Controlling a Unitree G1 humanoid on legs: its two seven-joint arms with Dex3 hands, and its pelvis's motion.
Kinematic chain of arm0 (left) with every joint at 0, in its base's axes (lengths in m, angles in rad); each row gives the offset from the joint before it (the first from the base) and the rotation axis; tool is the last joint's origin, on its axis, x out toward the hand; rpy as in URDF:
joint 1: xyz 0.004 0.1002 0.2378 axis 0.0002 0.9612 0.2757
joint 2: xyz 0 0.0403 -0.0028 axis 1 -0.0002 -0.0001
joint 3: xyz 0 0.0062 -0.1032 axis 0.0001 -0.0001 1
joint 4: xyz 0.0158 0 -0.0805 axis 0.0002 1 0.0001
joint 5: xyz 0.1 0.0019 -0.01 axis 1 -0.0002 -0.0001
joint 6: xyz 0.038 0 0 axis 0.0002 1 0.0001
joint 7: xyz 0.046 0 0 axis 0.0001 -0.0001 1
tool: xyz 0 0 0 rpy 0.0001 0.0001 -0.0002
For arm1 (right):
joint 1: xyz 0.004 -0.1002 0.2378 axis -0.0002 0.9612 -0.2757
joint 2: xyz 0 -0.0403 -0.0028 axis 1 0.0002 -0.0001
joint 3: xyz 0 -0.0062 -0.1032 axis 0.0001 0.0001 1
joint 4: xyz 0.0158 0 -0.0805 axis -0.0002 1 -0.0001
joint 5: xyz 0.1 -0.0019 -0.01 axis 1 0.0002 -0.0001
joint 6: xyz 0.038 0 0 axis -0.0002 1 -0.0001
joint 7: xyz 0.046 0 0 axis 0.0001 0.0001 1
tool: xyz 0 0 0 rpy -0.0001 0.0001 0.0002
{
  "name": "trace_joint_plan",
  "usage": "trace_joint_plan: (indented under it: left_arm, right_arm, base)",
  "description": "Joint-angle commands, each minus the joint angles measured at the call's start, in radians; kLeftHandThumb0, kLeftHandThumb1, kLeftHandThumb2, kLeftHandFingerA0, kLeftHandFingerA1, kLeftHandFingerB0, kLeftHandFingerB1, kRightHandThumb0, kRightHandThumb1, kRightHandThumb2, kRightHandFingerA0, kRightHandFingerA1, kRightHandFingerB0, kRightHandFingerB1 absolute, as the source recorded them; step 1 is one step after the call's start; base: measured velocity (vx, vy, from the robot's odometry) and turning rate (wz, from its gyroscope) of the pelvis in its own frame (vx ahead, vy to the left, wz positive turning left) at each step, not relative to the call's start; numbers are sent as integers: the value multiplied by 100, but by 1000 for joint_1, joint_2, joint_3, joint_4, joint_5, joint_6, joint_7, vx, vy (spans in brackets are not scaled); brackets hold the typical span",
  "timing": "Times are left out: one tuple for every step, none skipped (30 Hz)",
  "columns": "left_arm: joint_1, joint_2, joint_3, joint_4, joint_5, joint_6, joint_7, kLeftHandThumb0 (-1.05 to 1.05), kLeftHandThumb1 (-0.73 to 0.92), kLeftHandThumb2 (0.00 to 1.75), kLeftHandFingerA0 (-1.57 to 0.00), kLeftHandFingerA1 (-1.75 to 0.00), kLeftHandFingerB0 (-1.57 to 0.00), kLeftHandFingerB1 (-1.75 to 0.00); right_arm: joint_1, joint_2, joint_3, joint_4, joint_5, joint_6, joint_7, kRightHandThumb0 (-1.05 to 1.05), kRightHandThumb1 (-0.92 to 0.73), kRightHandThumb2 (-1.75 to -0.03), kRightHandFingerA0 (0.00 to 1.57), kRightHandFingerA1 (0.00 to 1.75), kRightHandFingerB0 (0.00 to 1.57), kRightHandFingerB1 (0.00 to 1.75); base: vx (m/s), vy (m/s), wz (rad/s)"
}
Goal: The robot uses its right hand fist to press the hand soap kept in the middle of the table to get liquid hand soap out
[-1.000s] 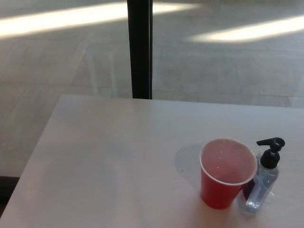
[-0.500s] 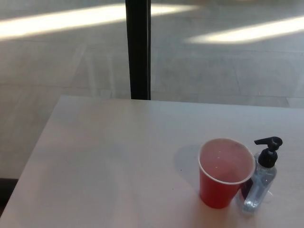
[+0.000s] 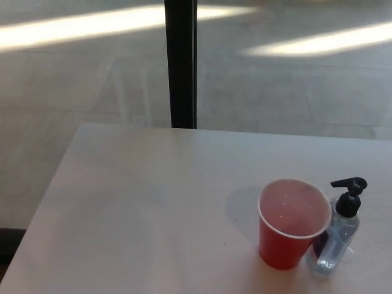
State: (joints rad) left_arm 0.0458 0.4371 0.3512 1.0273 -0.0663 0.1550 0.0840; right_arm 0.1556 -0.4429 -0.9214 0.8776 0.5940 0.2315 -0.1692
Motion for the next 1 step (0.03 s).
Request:
trace_joint_plan:
  left_arm:
    - [2,22,9,8,-11,-10,-2,-54,72,102,-71,-87,-62,-82]
  right_arm:
    - [24,34,35,-42,-21,-24,17,-35,-38,-110,87,168,58,105]
  base:
    - [0,0,0]
